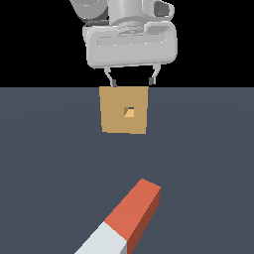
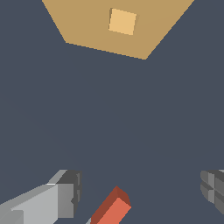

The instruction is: Insert the peg into the horizontal hole in a box.

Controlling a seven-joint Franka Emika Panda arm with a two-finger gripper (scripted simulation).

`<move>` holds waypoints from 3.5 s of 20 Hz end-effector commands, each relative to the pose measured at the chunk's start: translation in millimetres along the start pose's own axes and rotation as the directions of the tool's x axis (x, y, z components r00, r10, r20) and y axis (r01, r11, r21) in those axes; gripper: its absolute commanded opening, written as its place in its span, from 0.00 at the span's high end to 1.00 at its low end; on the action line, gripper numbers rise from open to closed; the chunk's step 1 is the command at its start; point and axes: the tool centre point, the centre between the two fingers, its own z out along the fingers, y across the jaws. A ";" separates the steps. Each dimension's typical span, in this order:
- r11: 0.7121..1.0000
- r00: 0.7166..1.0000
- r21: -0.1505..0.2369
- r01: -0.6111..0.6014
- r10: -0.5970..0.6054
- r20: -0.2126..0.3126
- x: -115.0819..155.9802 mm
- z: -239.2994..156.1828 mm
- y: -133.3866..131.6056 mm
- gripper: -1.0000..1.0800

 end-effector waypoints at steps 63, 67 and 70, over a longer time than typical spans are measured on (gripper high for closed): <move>0.771 0.773 0.065 -0.634 0.633 0.031 -259.1 185.6 -86.8 1.00; 0.780 0.782 0.065 -0.623 0.622 0.030 -251.6 183.6 -83.3 1.00; 0.798 0.800 0.065 -0.600 0.599 0.028 -236.0 179.5 -76.5 1.00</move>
